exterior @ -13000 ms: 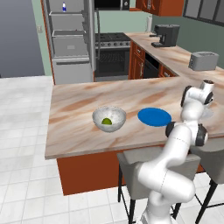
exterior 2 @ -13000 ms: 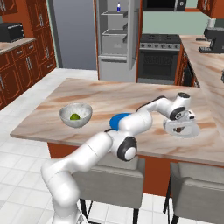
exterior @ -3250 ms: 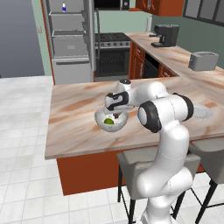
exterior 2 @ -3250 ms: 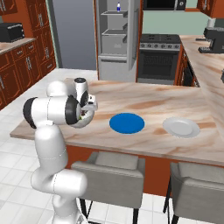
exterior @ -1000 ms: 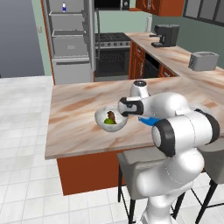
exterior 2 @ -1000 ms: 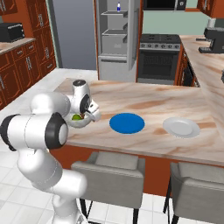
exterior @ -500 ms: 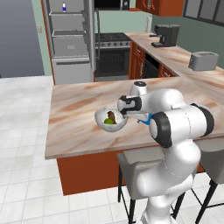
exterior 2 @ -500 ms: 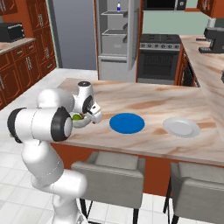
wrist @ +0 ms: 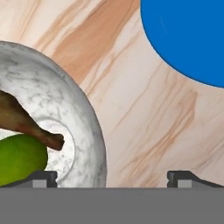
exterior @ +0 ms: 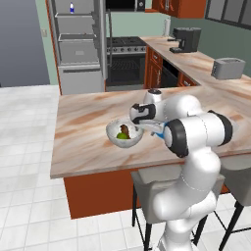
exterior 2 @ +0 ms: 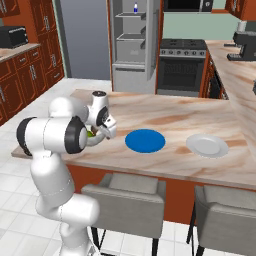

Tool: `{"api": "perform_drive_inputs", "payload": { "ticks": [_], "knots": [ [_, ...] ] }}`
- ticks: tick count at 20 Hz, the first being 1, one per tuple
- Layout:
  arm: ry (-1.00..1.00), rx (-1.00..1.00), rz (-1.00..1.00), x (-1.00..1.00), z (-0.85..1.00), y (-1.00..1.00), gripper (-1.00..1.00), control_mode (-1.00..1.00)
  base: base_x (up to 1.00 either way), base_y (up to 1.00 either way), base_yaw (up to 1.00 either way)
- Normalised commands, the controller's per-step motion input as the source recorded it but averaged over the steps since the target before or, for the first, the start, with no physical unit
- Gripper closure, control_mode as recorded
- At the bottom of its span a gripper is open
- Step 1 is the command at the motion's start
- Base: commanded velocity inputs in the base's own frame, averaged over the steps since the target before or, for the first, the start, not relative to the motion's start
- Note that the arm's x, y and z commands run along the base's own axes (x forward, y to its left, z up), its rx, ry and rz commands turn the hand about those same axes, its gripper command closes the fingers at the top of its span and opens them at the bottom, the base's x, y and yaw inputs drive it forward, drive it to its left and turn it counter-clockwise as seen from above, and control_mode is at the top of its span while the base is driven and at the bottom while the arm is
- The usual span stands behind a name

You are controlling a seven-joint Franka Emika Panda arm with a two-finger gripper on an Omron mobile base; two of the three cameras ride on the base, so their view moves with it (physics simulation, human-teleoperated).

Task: Pick the chicken drumstick and lime from their plates and place them in the bowl. Then put the bowl in the fridge.

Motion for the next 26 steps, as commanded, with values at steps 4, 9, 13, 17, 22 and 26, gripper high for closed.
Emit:
{"api": "perform_drive_inputs", "payload": {
  "ticks": [4,9,13,17,22,26],
  "knots": [
    [0.02,0.00,0.00,0.20,-0.06,0.11,-1.00,-1.00,0.00,0.00,0.00],
    [0.09,0.00,0.00,0.14,-0.25,0.02,-1.00,-1.00,0.00,0.00,0.00],
    [0.12,0.00,0.00,0.11,-0.27,0.00,-1.00,-1.00,0.00,0.00,0.00],
    [0.04,0.00,0.00,0.05,-0.15,0.00,-1.00,-1.00,0.00,0.00,0.00],
    [0.02,0.00,0.00,0.00,-0.13,0.01,1.00,-1.00,0.00,0.00,0.00],
    [0.03,0.02,0.00,-0.02,-0.08,0.07,1.00,-1.00,0.00,0.00,0.00]
  ]
}}
